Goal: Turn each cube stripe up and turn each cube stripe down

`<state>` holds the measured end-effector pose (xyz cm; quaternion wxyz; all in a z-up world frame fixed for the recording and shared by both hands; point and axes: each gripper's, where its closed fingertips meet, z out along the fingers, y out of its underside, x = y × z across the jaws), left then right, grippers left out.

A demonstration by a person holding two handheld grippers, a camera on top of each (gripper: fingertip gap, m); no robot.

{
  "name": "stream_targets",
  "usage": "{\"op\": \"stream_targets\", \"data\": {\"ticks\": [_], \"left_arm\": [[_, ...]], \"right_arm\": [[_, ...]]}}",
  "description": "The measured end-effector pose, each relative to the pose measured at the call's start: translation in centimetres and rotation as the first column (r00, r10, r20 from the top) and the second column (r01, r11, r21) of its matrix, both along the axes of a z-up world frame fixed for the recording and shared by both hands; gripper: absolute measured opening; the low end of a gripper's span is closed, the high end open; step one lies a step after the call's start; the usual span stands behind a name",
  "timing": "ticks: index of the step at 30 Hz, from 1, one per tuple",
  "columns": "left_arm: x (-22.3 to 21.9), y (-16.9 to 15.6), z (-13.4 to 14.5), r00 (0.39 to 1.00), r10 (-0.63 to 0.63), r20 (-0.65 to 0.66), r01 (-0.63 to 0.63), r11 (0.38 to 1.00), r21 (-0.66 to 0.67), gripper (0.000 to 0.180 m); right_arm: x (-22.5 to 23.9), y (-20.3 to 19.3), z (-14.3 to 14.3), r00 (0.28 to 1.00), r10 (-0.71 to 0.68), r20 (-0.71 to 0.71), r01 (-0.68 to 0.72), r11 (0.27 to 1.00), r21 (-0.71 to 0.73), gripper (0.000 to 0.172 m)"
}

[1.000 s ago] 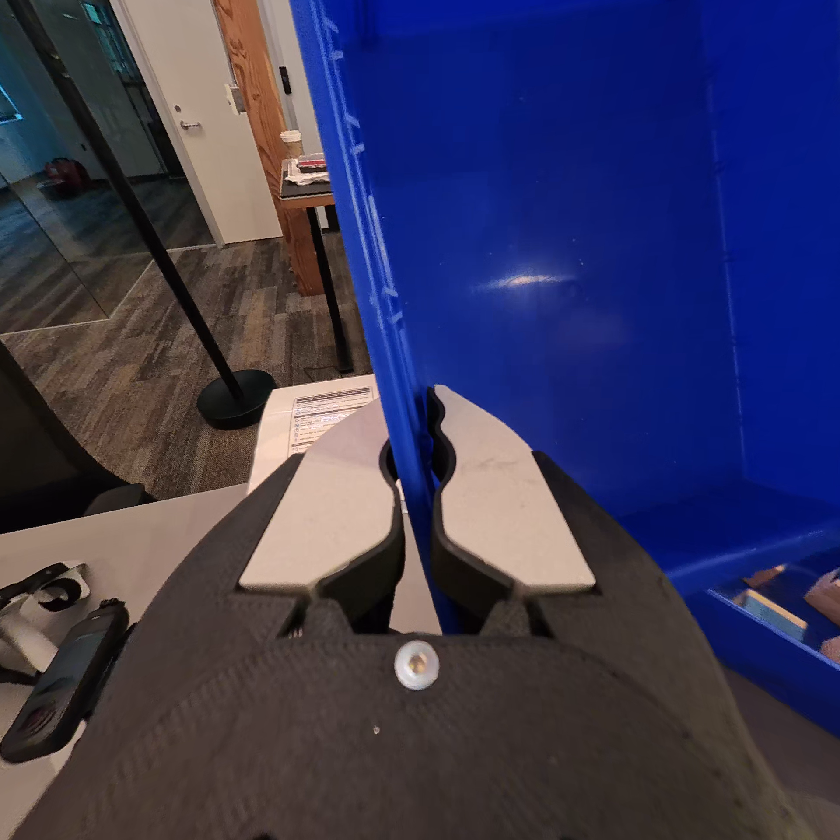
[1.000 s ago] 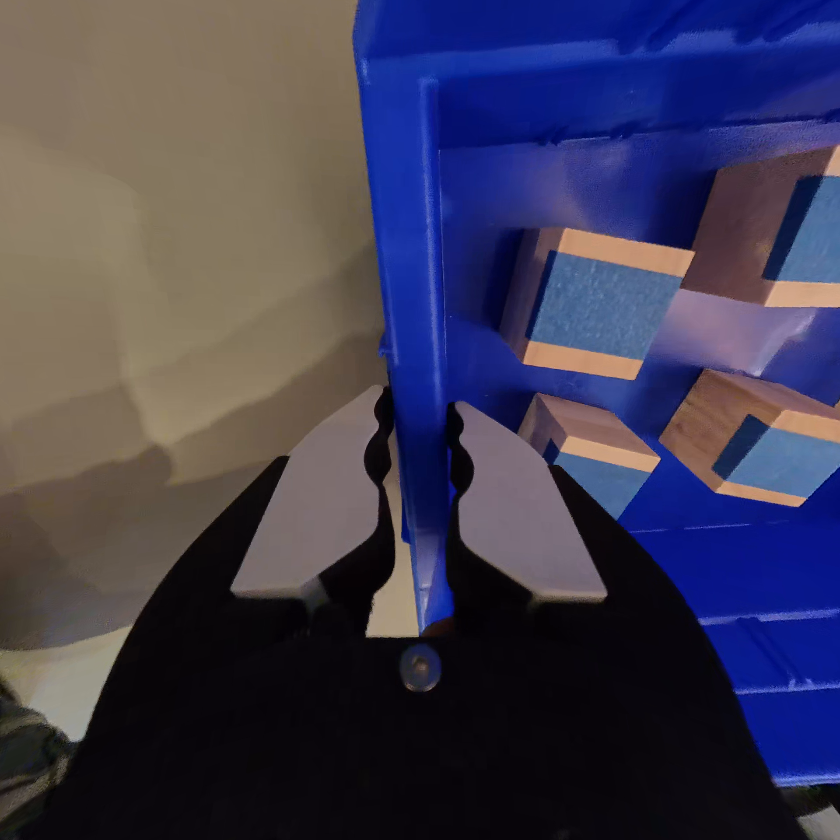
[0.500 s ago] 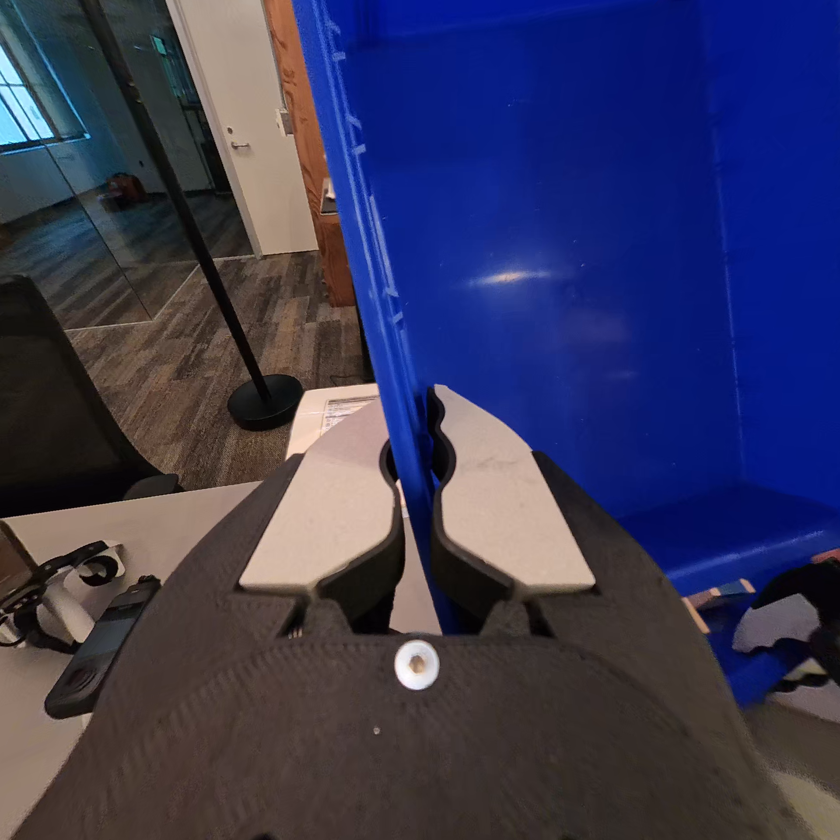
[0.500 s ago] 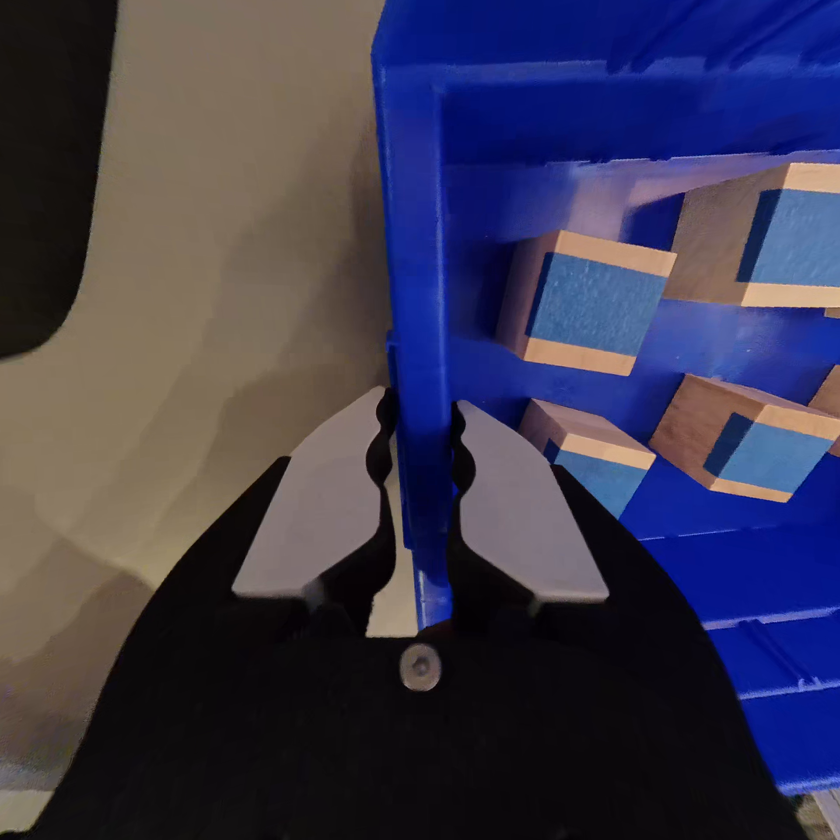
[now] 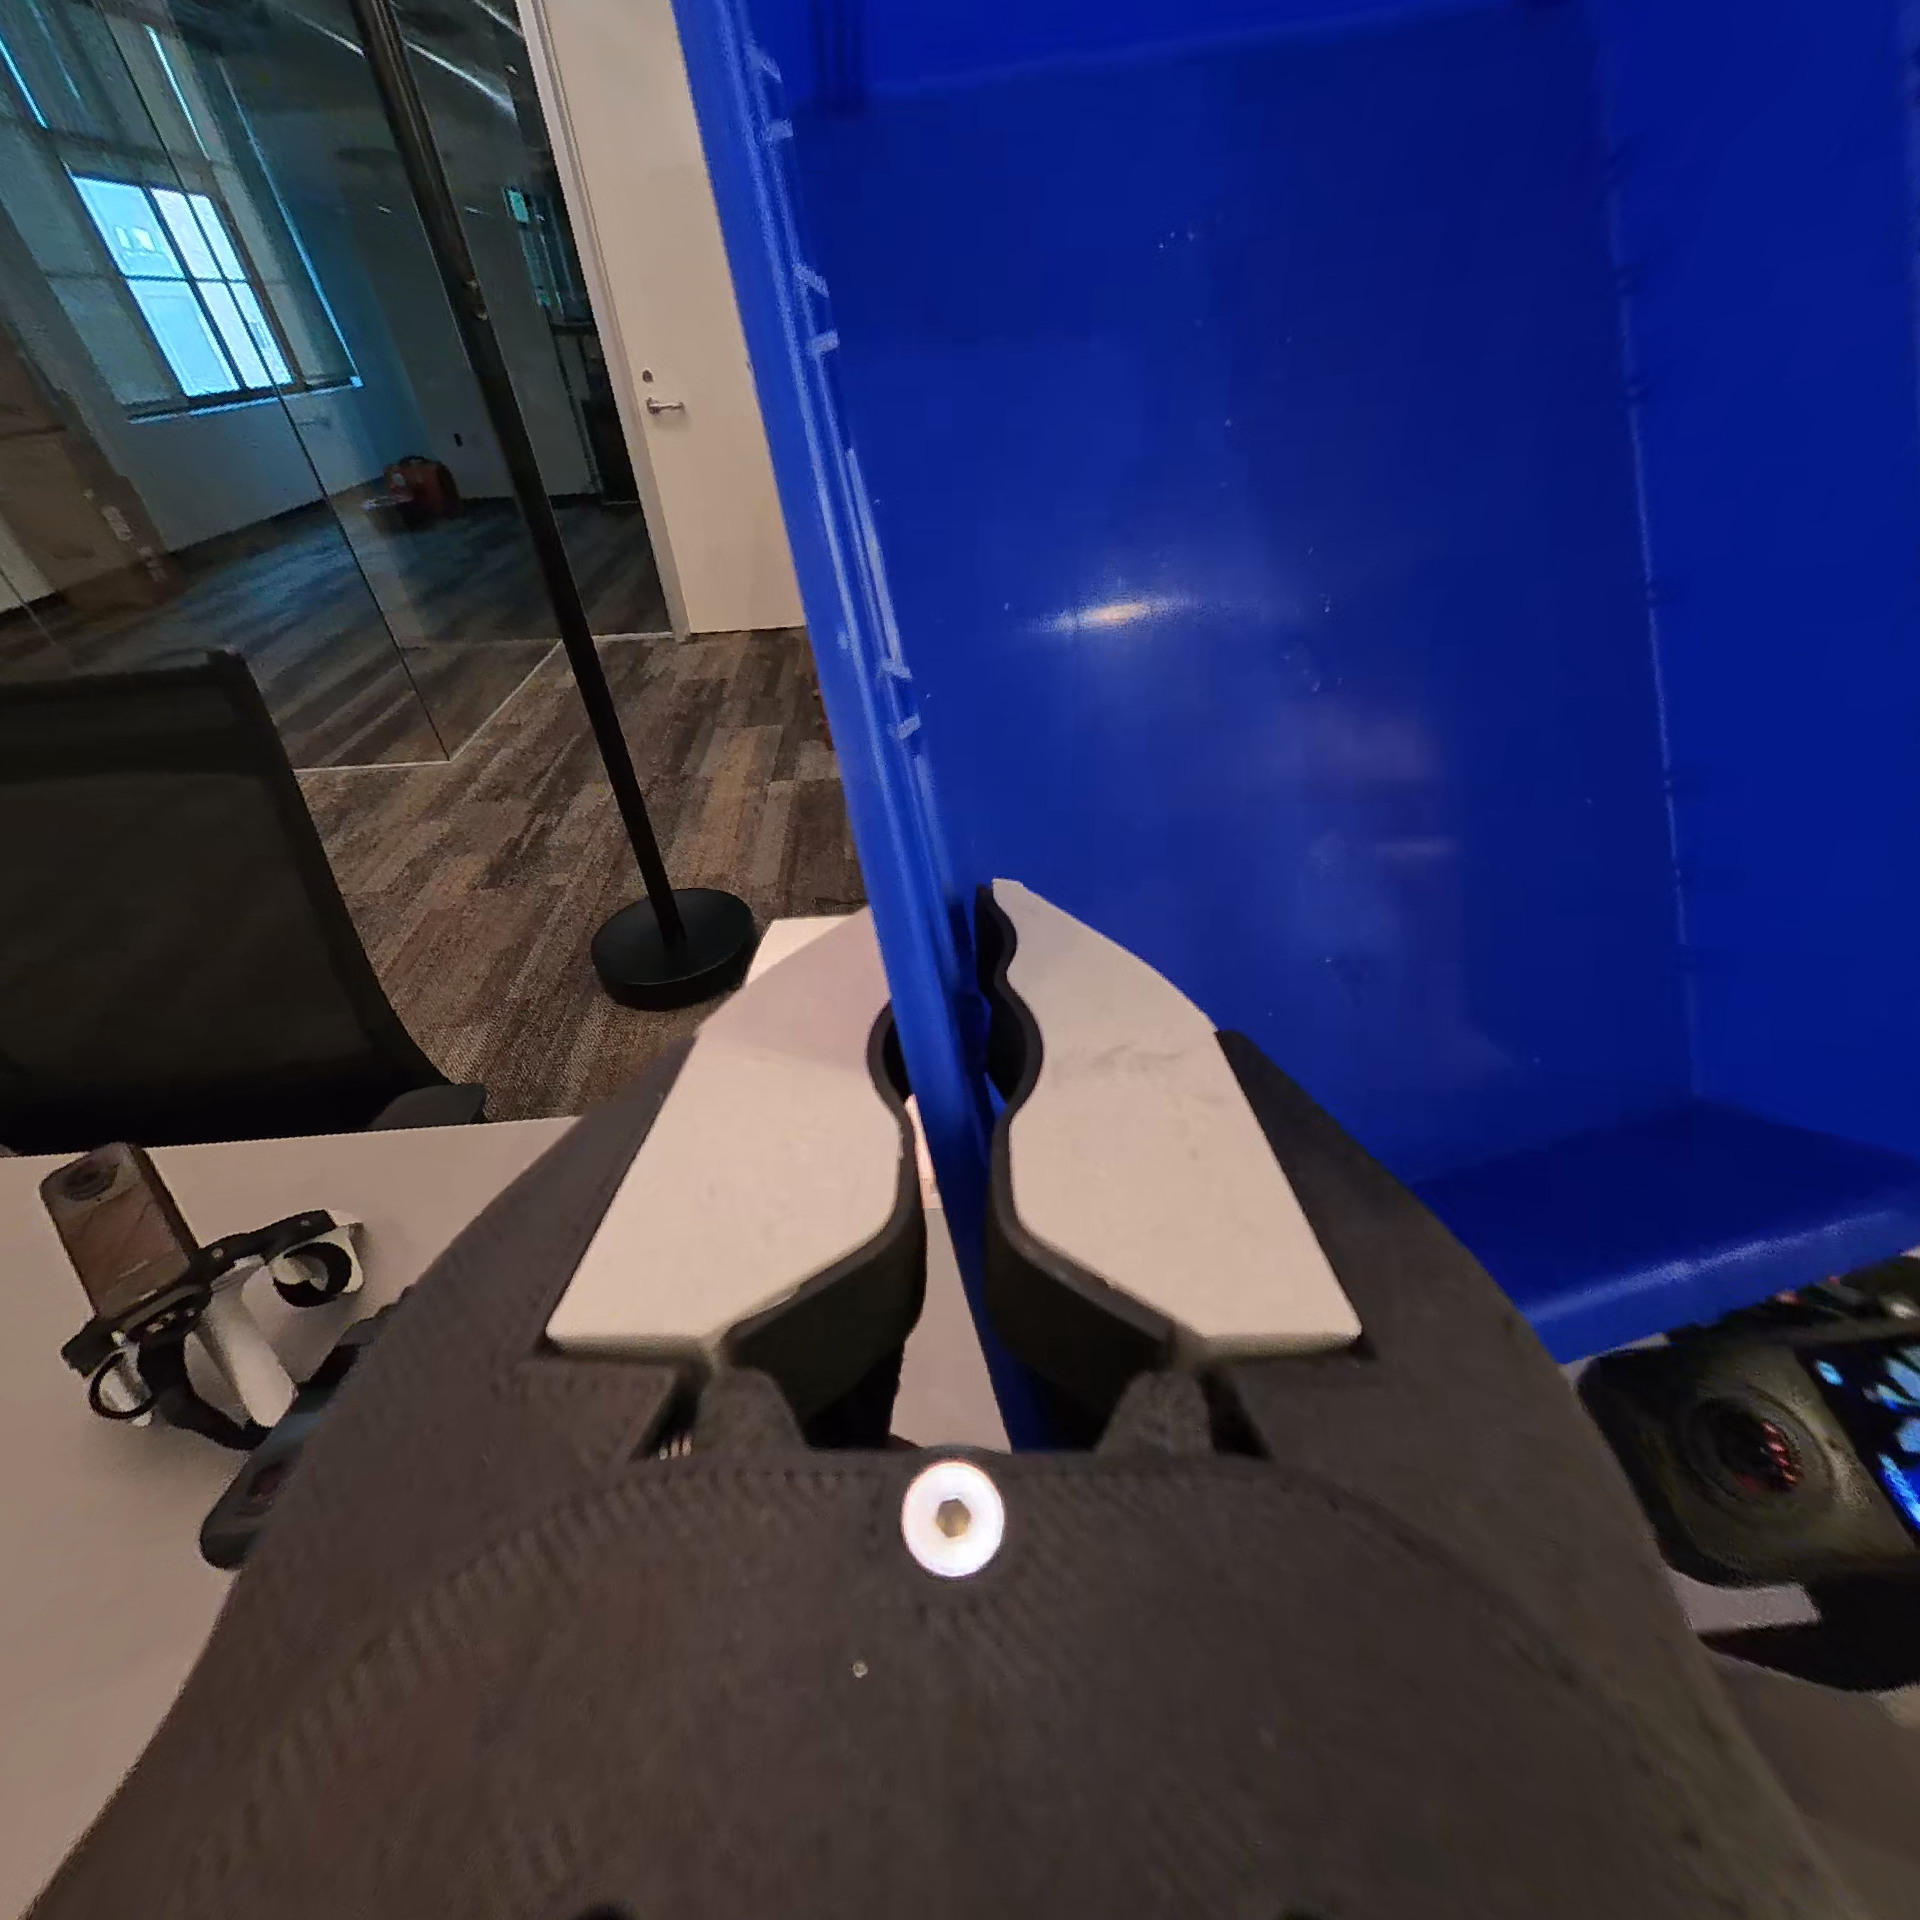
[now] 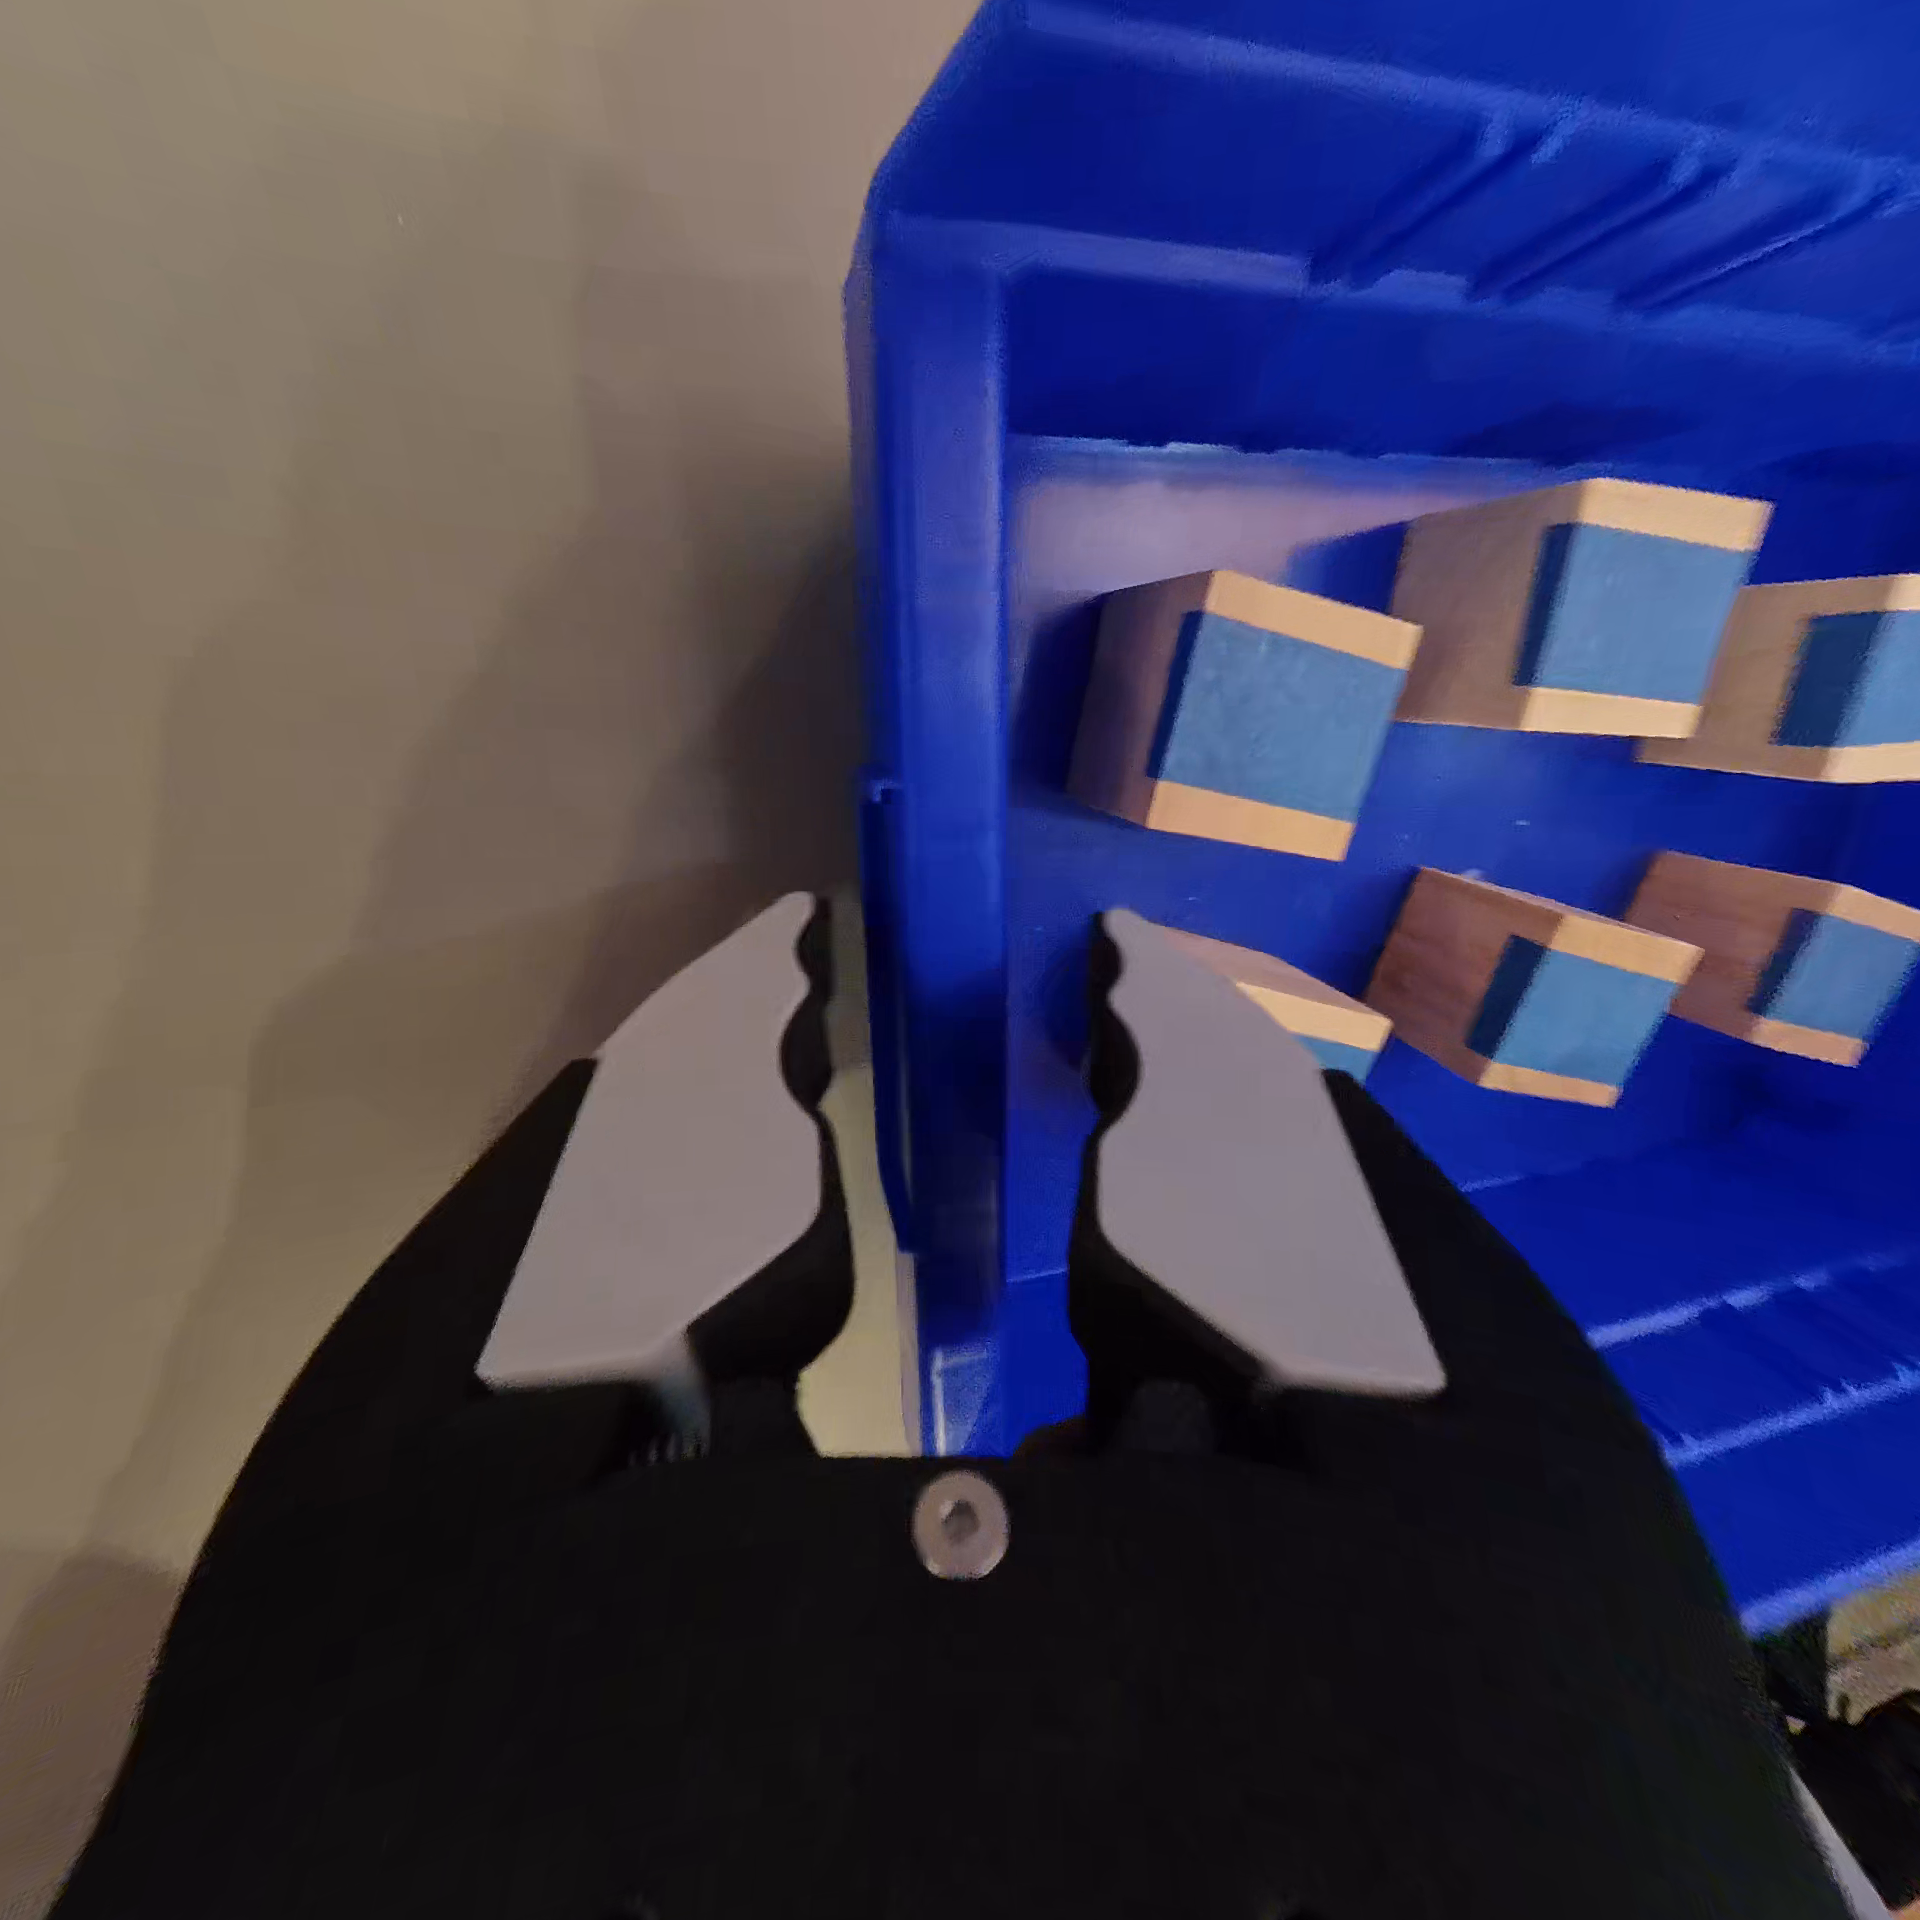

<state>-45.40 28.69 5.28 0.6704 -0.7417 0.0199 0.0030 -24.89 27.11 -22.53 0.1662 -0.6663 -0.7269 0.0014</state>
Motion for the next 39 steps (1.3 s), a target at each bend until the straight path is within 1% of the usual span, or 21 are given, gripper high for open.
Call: {"op": "stream_targets", "data": {"ticks": [3, 7, 9, 12, 14, 15, 17, 19, 21, 22, 24, 26, 27, 28, 30, 31, 32, 33, 34, 37, 39], "left_arm": [[0.9, -0.4, 1.5, 1.000, -0.014, -0.014, 0.014, 0.999, 0.044, 0.007], [3.7, -0.9, 4.5, 0.998, -0.051, -0.026, 0.055, 0.988, 0.142, 0.007], [5.6, -1.1, 6.6, 0.999, -0.037, -0.039, 0.045, 0.974, 0.223, 0.008], [10.3, -1.3, 8.7, 0.989, -0.121, -0.085, 0.140, 0.953, 0.268, 0.007], [14.3, -1.3, 9.9, 0.976, -0.175, -0.128, 0.206, 0.934, 0.291, 0.007], [16.6, -1.2, 10.4, 0.970, -0.192, -0.151, 0.231, 0.924, 0.305, 0.007], [22.0, -0.6, 10.9, 0.952, -0.232, -0.201, 0.289, 0.899, 0.329, 0.007], [28.3, 0.6, 10.5, 0.918, -0.286, -0.274, 0.369, 0.868, 0.331, 0.007], [34.7, 2.1, 9.3, 0.873, -0.341, -0.349, 0.445, 0.850, 0.281, 0.006], [37.7, 2.9, 8.7, 0.853, -0.349, -0.388, 0.463, 0.850, 0.253, 0.006], [43.2, 4.5, 7.7, 0.819, -0.350, -0.455, 0.481, 0.851, 0.211, 0.007], [47.9, 5.9, 6.7, 0.798, -0.348, -0.492, 0.488, 0.852, 0.188, 0.007], [50.1, 6.4, 6.2, 0.795, -0.363, -0.486, 0.499, 0.847, 0.184, 0.007], [52.1, 6.9, 5.8, 0.794, -0.385, -0.471, 0.512, 0.841, 0.176, 0.007], [55.6, 7.5, 5.1, 0.799, -0.440, -0.410, 0.543, 0.821, 0.178, 0.006], [57.1, 7.6, 4.8, 0.805, -0.466, -0.366, 0.555, 0.810, 0.188, 0.008], [58.4, 7.8, 4.5, 0.813, -0.486, -0.321, 0.561, 0.802, 0.205, 0.010], [59.6, 7.9, 4.1, 0.820, -0.485, -0.304, 0.555, 0.803, 0.217, 0.012], [60.8, 8.1, 3.4, 0.826, -0.480, -0.296, 0.546, 0.812, 0.207, 0.013], [64.8, 8.3, 0.4, 0.797, -0.567, -0.209, 0.599, 0.786, 0.152, 0.018], [67.6, 8.0, -1.7, 0.769, -0.625, -0.132, 0.638, 0.760, 0.120, 0.027]], "right_arm": [[0.4, 0.1, 2.8, 0.995, 0.018, -0.098, -0.010, 0.996, 0.088, 0.058], [4.2, -0.2, 9.3, 0.966, 0.037, -0.255, 0.004, 0.987, 0.159, 0.062], [8.0, 0.1, 12.1, 0.959, 0.017, -0.284, 0.043, 0.978, 0.204, 0.067], [15.8, -0.3, 14.4, 0.960, -0.060, -0.275, 0.108, 0.980, 0.166, 0.069], [21.0, -0.8, 15.8, 0.948, -0.094, -0.304, 0.145, 0.978, 0.152, 0.068], [23.6, -1.1, 16.7, 0.937, -0.114, -0.329, 0.167, 0.976, 0.139, 0.073], [27.9, -2.2, 19.1, 0.889, -0.126, -0.441, 0.198, 0.973, 0.120, 0.075], [32.1, -3.0, 22.0, 0.799, -0.178, -0.574, 0.271, 0.959, 0.079, 0.084], [35.7, -3.4, 25.4, 0.668, -0.206, -0.716, 0.342, 0.938, 0.049, 0.094], [37.4, -3.3, 27.4, 0.580, -0.201, -0.789, 0.380, 0.924, 0.044, 0.101], [40.4, -3.9, 31.2, 0.389, -0.162, -0.907, 0.411, 0.912, 0.014, 0.102], [44.0, -3.4, 33.6, 0.246, -0.131, -0.961, 0.502, 0.865, 0.011, 0.101], [45.7, -2.6, 34.0, 0.208, -0.121, -0.971, 0.564, 0.826, 0.018, 0.099], [47.1, -1.6, 33.5, 0.217, -0.144, -0.965, 0.613, 0.790, 0.020, 0.096], [49.8, 1.1, 31.1, 0.278, -0.239, -0.930, 0.707, 0.707, 0.030, 0.094], [51.4, 2.4, 30.2, 0.273, -0.267, -0.924, 0.748, 0.663, 0.029, 0.093], [52.7, 3.3, 29.6, 0.242, -0.290, -0.926, 0.764, 0.646, -0.003, 0.084], [53.7, 3.8, 29.2, 0.216, -0.305, -0.928, 0.764, 0.644, -0.033, 0.068], [55.0, 4.4, 28.8, 0.210, -0.304, -0.929, 0.780, 0.625, -0.028, 0.061], [59.6, 6.1, 26.4, 0.267, -0.405, -0.875, 0.855, 0.518, 0.022, 0.041], [62.5, 7.1, 25.0, 0.247, -0.474, -0.845, 0.885, 0.466, -0.003, 0.029]]}}
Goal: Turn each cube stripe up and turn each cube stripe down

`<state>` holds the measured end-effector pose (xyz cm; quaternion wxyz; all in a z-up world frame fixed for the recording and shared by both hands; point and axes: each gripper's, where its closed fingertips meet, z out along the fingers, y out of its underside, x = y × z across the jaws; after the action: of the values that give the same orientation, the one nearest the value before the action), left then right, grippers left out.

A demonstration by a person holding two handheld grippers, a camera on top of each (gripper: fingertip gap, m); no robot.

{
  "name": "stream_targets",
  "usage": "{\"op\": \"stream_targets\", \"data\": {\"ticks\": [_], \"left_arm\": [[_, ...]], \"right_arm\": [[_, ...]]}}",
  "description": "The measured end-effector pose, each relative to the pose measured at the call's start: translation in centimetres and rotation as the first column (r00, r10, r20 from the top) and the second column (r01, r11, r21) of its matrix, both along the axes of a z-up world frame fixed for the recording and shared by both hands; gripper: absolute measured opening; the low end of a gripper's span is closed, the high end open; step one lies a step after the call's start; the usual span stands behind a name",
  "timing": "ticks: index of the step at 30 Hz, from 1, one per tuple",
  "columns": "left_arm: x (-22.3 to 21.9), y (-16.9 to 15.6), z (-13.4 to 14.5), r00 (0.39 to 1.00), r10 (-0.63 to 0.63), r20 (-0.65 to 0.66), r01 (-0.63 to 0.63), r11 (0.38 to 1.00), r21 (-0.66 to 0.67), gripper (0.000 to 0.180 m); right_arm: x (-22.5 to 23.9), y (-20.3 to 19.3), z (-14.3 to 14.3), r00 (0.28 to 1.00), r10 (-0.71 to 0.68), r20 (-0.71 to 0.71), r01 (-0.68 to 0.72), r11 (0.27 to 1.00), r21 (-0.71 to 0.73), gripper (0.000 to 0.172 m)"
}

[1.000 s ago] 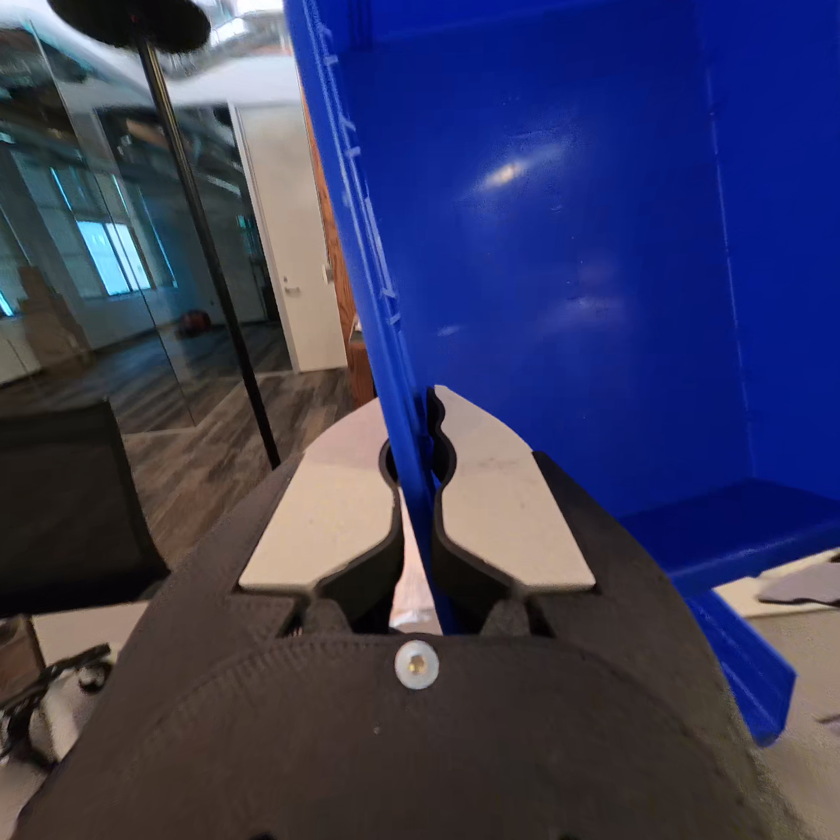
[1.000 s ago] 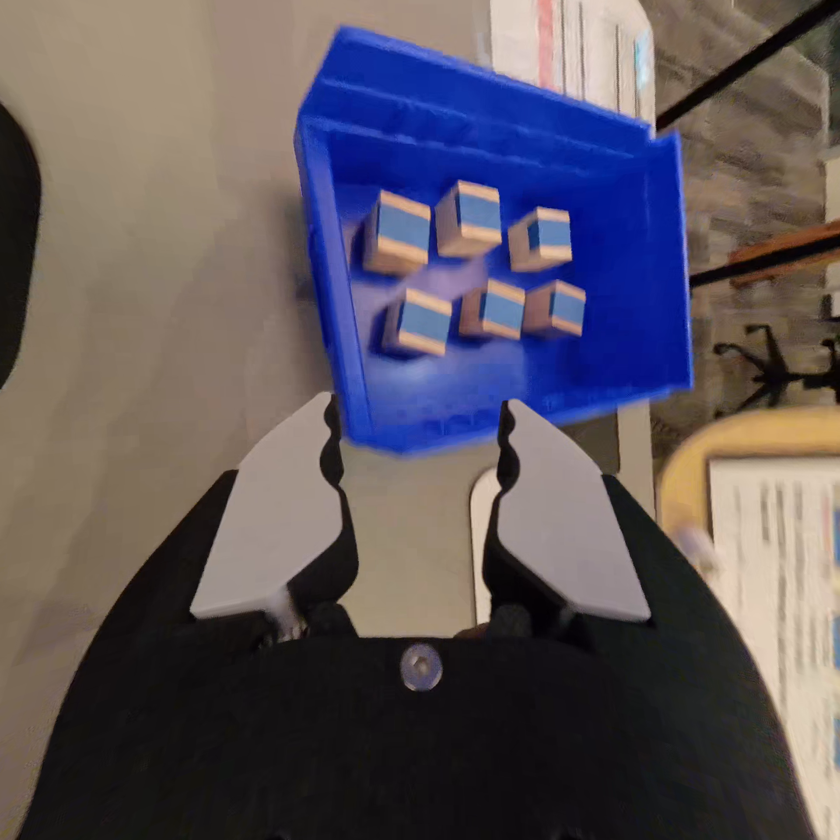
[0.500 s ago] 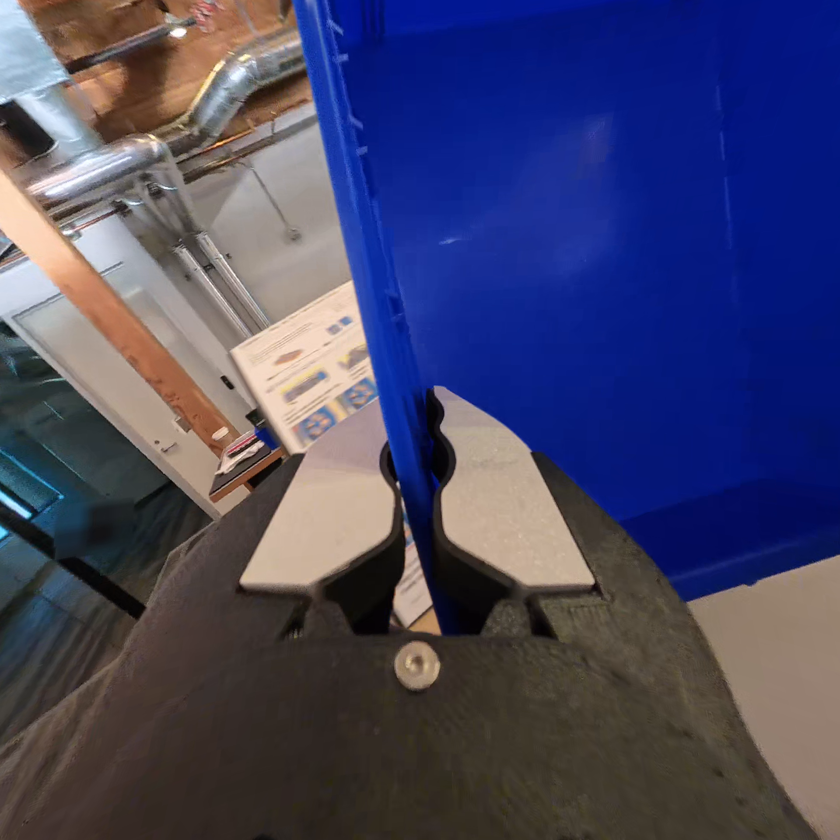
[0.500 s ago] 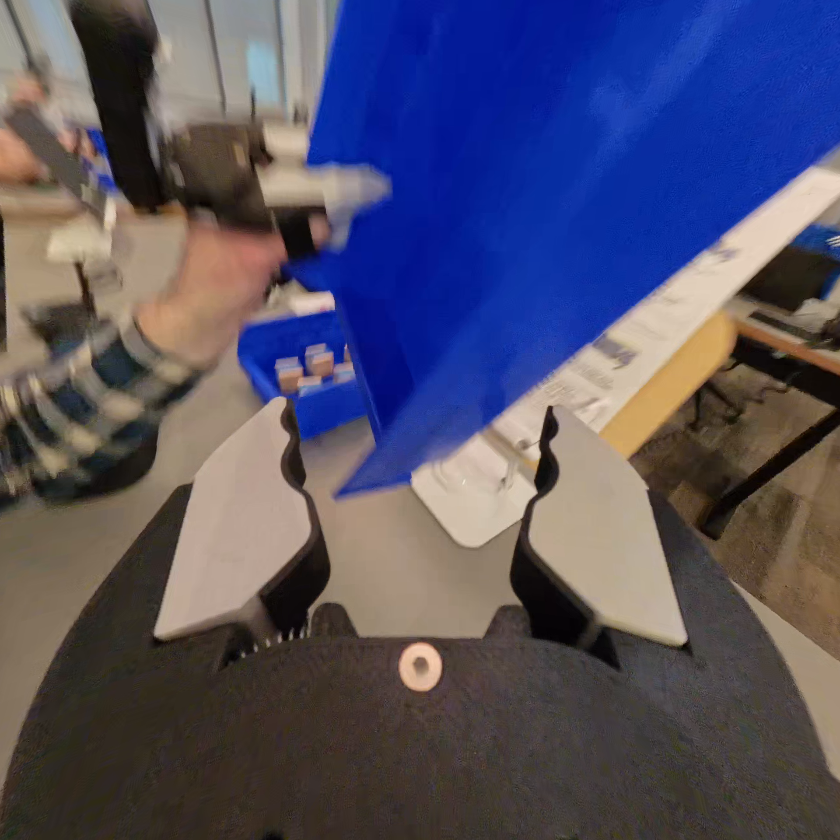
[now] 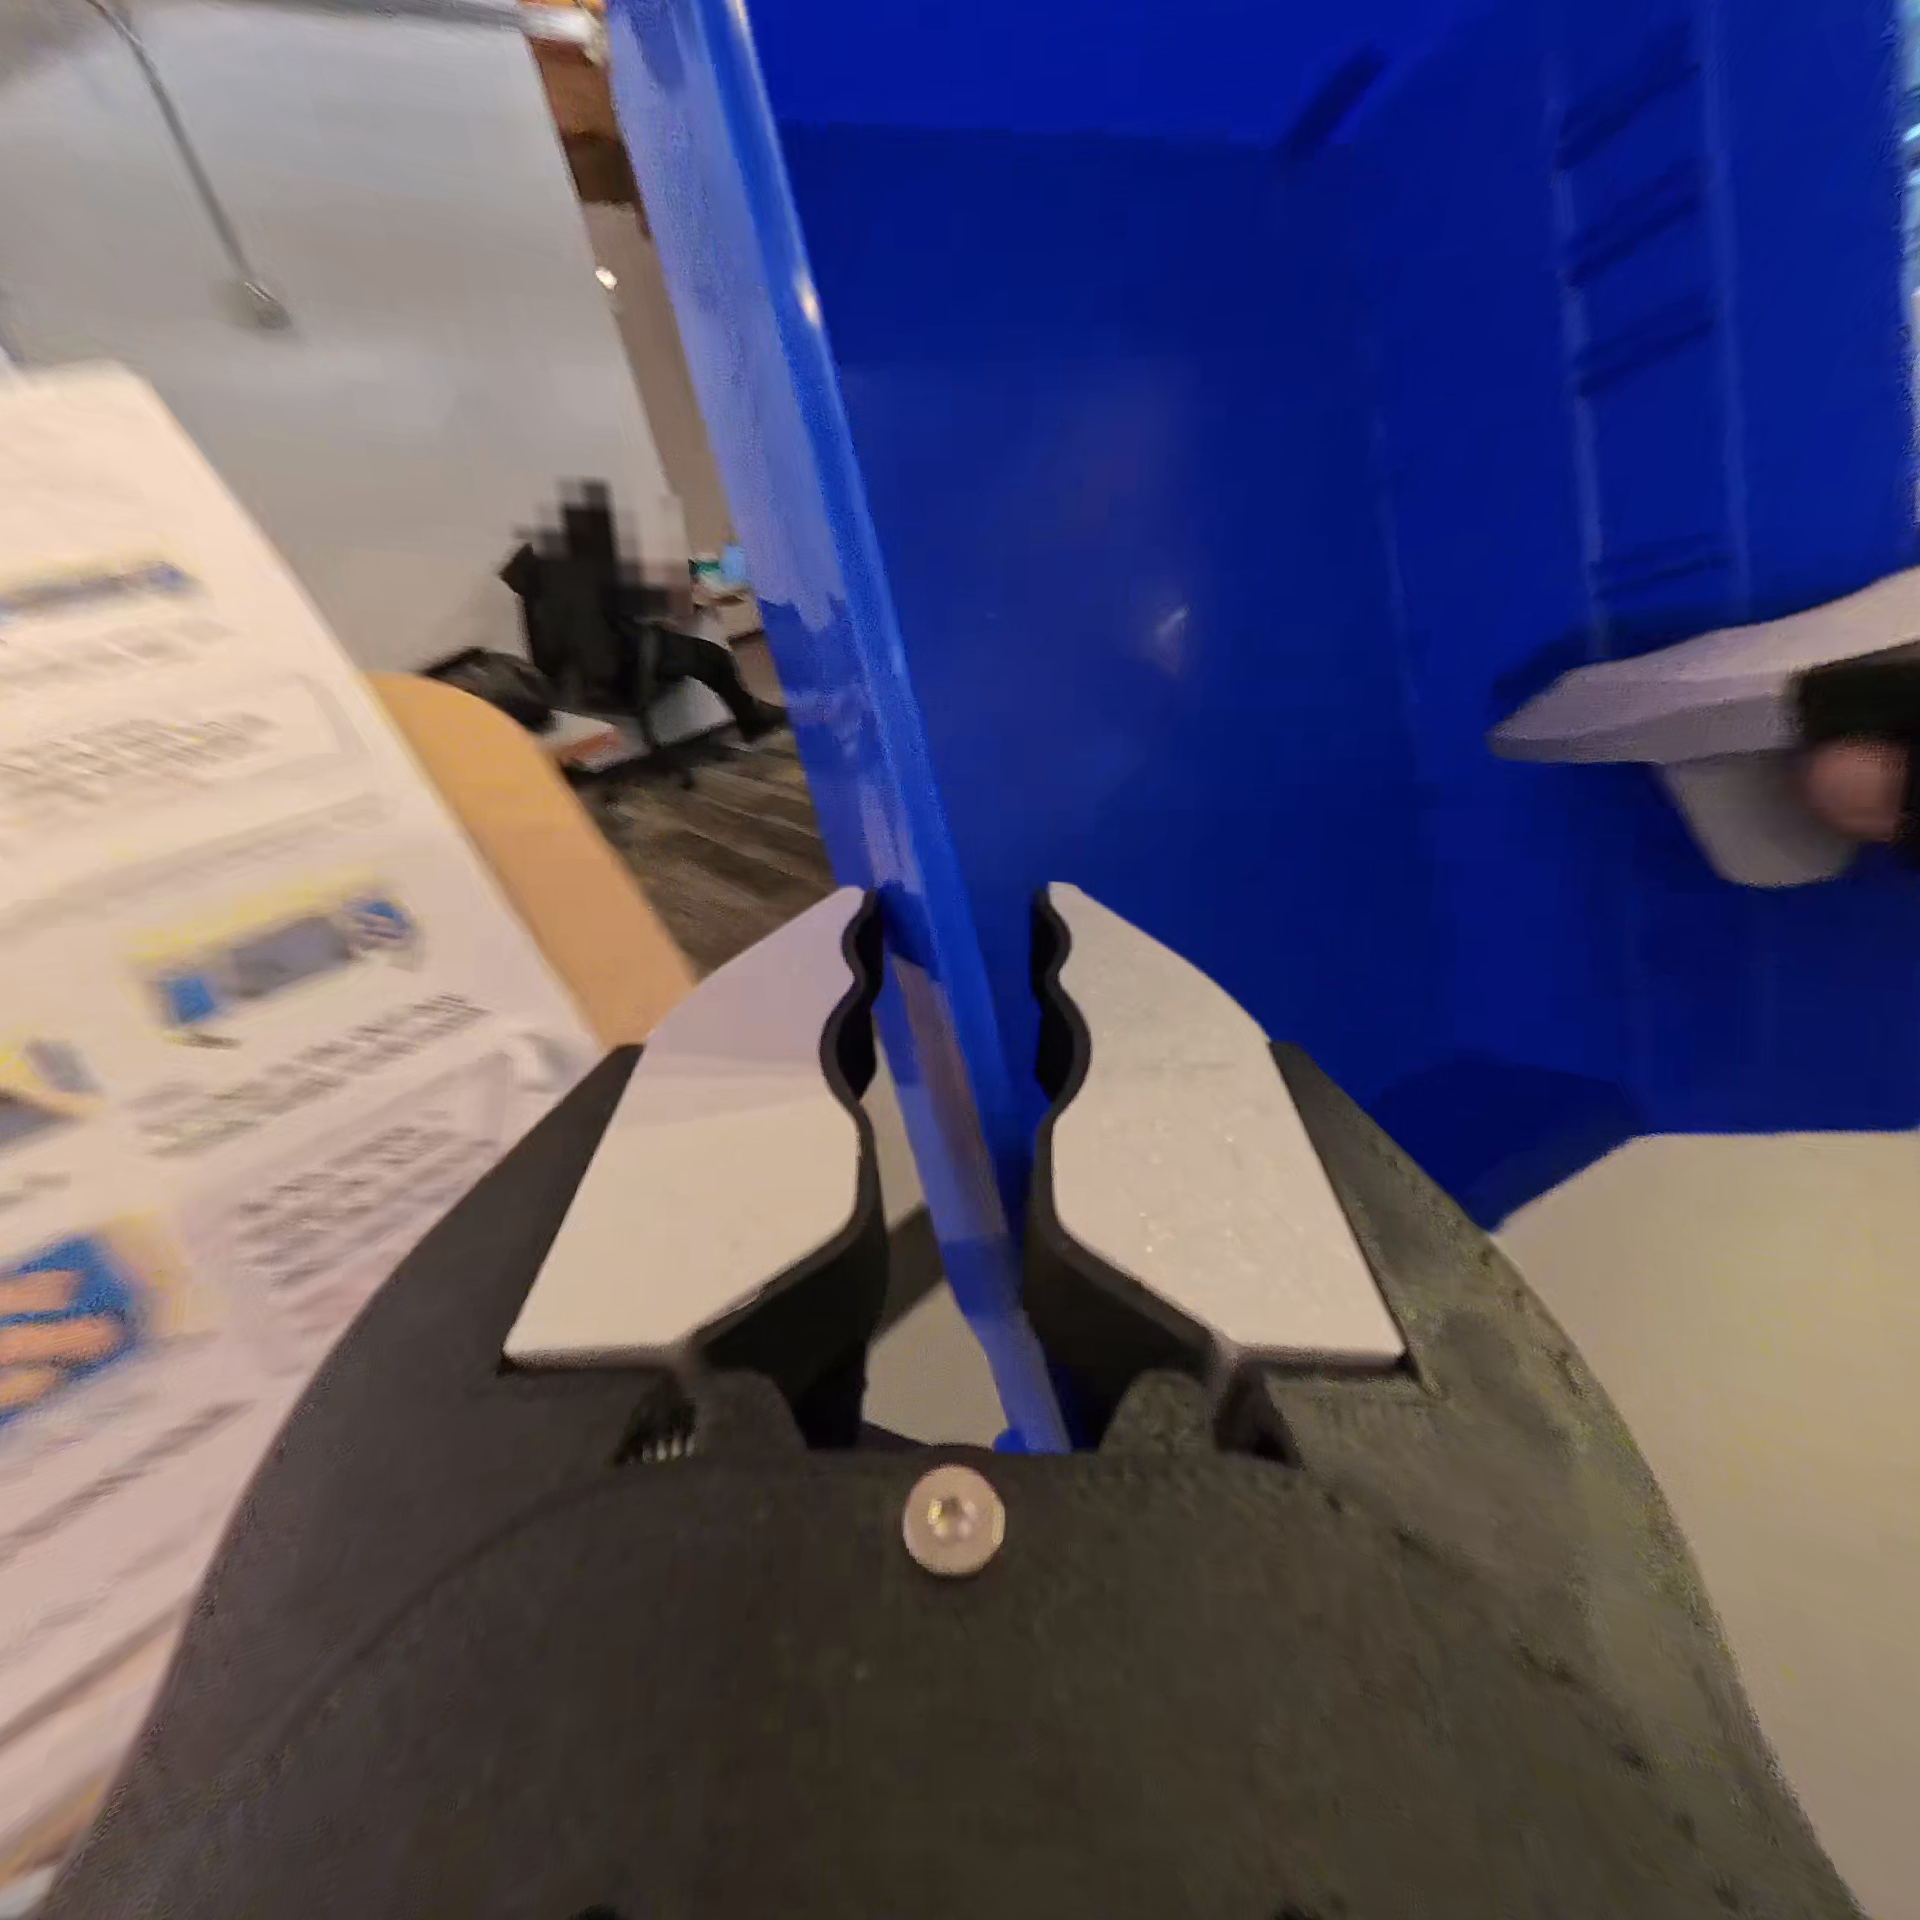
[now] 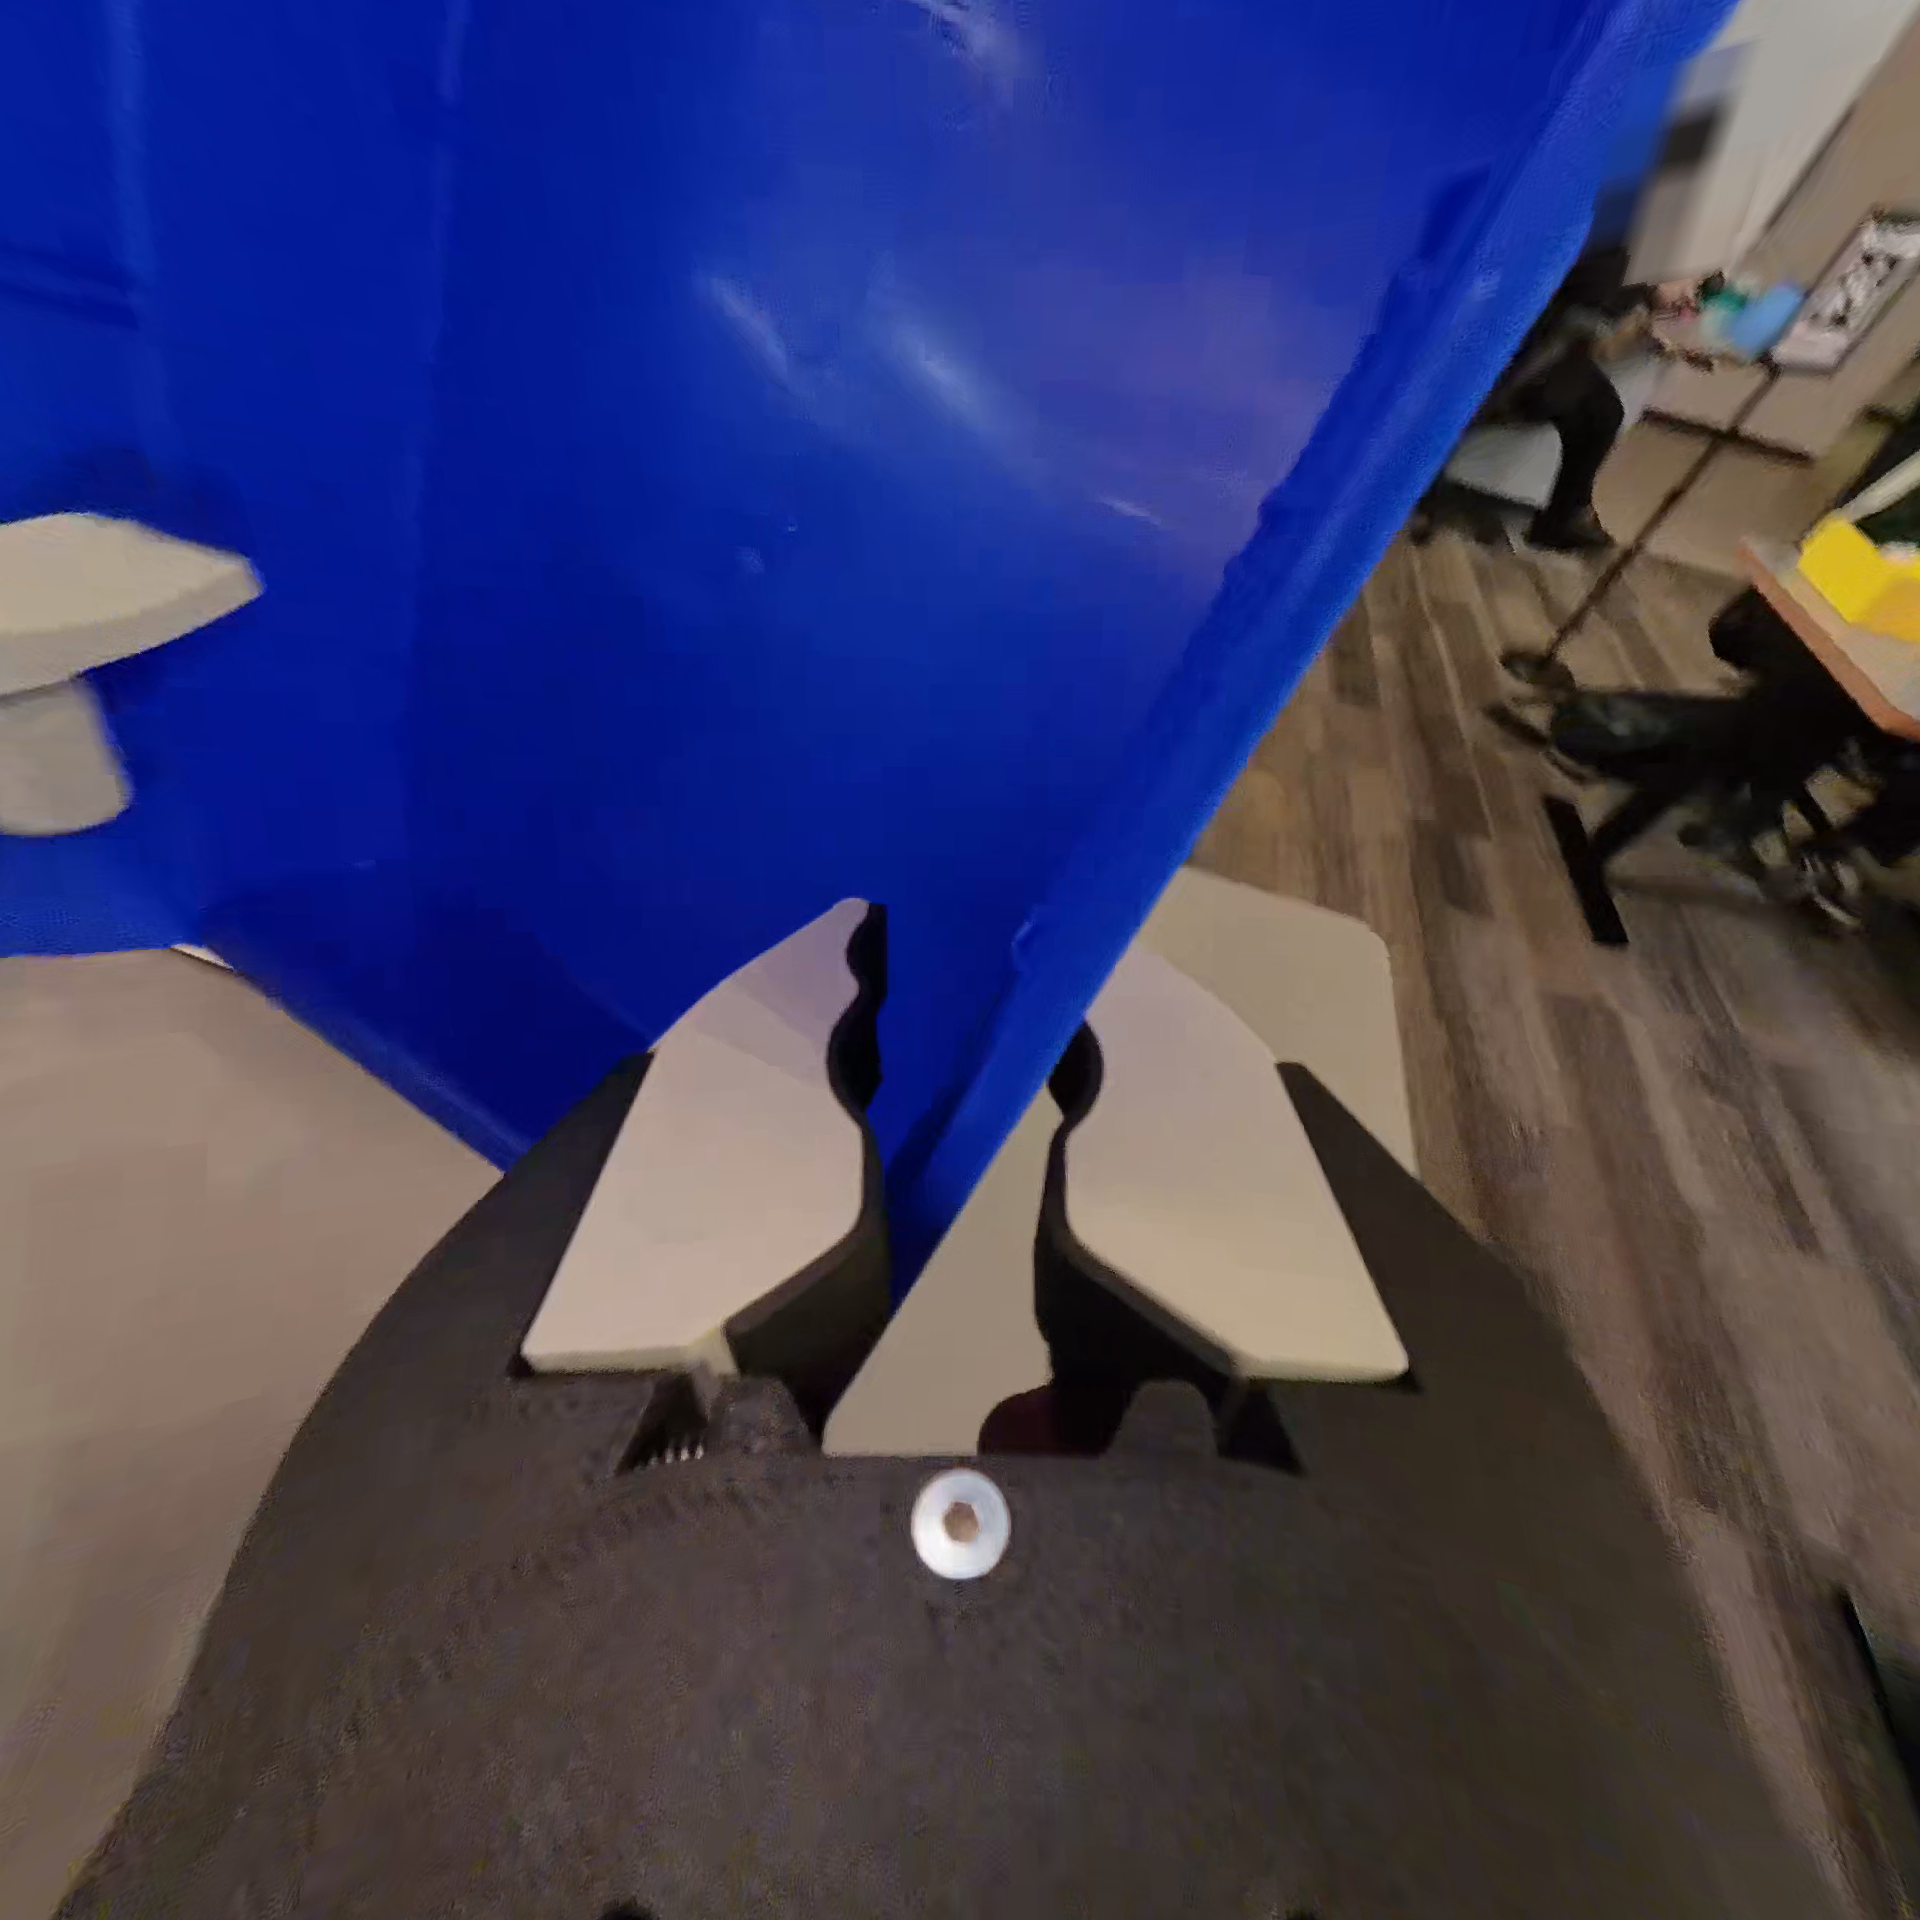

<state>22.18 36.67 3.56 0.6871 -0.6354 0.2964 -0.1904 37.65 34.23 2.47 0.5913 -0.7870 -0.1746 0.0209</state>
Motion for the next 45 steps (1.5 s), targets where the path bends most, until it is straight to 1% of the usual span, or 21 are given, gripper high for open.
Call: {"op": "stream_targets", "data": {"ticks": [3, 6, 10, 13, 15, 17, 20, 21, 23, 26, 30, 31, 33, 34, 35, 37, 38, 40, 41, 43, 45], "left_arm": [[3.9, -0.5, -3.4, 0.993, -0.080, 0.089, 0.095, 0.980, -0.176, 0.037], [7.8, -1.3, -8.1, 0.980, -0.112, 0.161, 0.167, 0.911, -0.377, 0.044], [11.6, -2.9, -14.5, 0.975, -0.148, 0.168, 0.218, 0.791, -0.572, 0.054], [12.5, -2.8, -17.5, 0.972, -0.126, 0.200, 0.228, 0.724, -0.651, 0.057], [12.4, -2.2, -17.8, 0.964, -0.108, 0.244, 0.250, 0.686, -0.684, 0.063], [12.2, -1.5, -18.1, 0.965, -0.111, 0.238, 0.252, 0.642, -0.724, 0.065], [11.8, -1.0, -18.6, 0.965, -0.149, 0.215, 0.261, 0.551, -0.793, 0.072], [11.6, -1.0, -18.8, 0.964, -0.162, 0.210, 0.265, 0.530, -0.806, 0.075], [11.2, -0.7, -19.2, 0.962, -0.157, 0.223, 0.272, 0.502, -0.821, 0.077], [10.7, -0.2, -19.7, 0.959, -0.148, 0.243, 0.284, 0.460, -0.841, 0.082], [10.1, 0.4, -20.7, 0.947, -0.154, 0.283, 0.320, 0.343, -0.883, 0.087], [9.9, 0.5, -20.6, 0.939, -0.158, 0.305, 0.341, 0.328, -0.881, 0.086], [9.3, 0.1, -20.6, 0.929, -0.197, 0.313, 0.361, 0.298, -0.883, 0.080], [8.9, -0.3, -20.4, 0.922, -0.209, 0.326, 0.377, 0.290, -0.880, 0.073], [8.6, -0.8, -20.0, 0.911, -0.220, 0.349, 0.402, 0.282, -0.871, 0.072], [7.6, -3.1, -19.0, 0.888, -0.282, 0.362, 0.436, 0.271, -0.858, 0.072], [6.9, -4.6, -18.3, 0.876, -0.325, 0.356, 0.449, 0.281, -0.848, 0.070], [4.9, -8.0, -16.3, 0.847, -0.421, 0.326, 0.479, 0.335, -0.811, 0.064], [3.6, -9.6, -14.8, 0.827, -0.474, 0.302, 0.497, 0.368, -0.786, 0.062], [0.2, -11.3, -11.3, 0.816, -0.513, 0.266, 0.524, 0.463, -0.715, 0.060], [-3.9, -11.9, -7.9, 0.824, -0.527, 0.209, 0.522, 0.560, -0.644, 0.060]], "right_arm": [[4.4, 1.2, -2.8, 0.998, -0.062, 0.032, 0.066, 0.990, -0.127, 0.018], [8.6, 2.5, -5.7, 0.984, -0.138, 0.112, 0.161, 0.959, -0.233, 0.008], [11.6, 4.0, -9.7, 0.976, -0.109, 0.189, 0.176, 0.904, -0.390, 0.005], [12.3, 5.0, -13.0, 0.973, -0.058, 0.223, 0.167, 0.846, -0.506, 0.005], [12.4, 5.5, -15.2, 0.976, -0.036, 0.215, 0.160, 0.790, -0.592, 0.005], [12.3, 6.0, -17.0, 0.985, -0.018, 0.171, 0.128, 0.742, -0.658, 0.006], [11.9, 6.6, -19.6, 0.993, 0.003, 0.116, 0.084, 0.667, -0.741, 0.006], [11.6, 6.8, -20.3, 0.995, 0.010, 0.100, 0.070, 0.646, -0.761, 0.006], [11.0, 7.3, -21.2, 0.997, 0.012, 0.074, 0.052, 0.607, -0.793, 0.005], [10.4, 7.5, -22.0, 0.994, 0.036, 0.102, 0.065, 0.548, -0.834, 0.006], [9.8, 7.6, -23.7, 0.995, 0.042, 0.086, 0.057, 0.454, -0.889, 0.011], [9.7, 7.8, -23.9, 0.997, 0.033, 0.074, 0.052, 0.446, -0.894, 0.013], [9.0, 7.7, -23.4, 0.999, 0.031, 0.009, -0.006, 0.454, -0.891, 0.027], [8.9, 7.5, -22.9, 1.000, 0.027, -0.007, -0.018, 0.461, -0.887, 0.028], [9.1, 7.5, -22.2, 1.000, 0.012, -0.007, -0.012, 0.488, -0.872, 0.035], [9.3, 7.2, -19.6, 1.000, -0.002, 0.006, 0.006, 0.591, -0.807, 0.041], [9.3, 6.8, -17.9, 1.000, -0.002, 0.024, 0.019, 0.654, -0.756, 0.042], [8.5, 5.8, -13.8, 0.999, 0.020, 0.031, 0.004, 0.778, -0.628, 0.040], [7.9, 5.1, -11.7, 0.999, 0.032, 0.029, -0.010, 0.823, -0.568, 0.039], [6.4, 3.4, -7.6, 0.998, 0.061, 0.024, -0.043, 0.888, -0.458, 0.036], [4.2, 1.7, -4.2, 0.994, 0.110, 0.002, -0.101, 0.922, -0.374, 0.034]]}}
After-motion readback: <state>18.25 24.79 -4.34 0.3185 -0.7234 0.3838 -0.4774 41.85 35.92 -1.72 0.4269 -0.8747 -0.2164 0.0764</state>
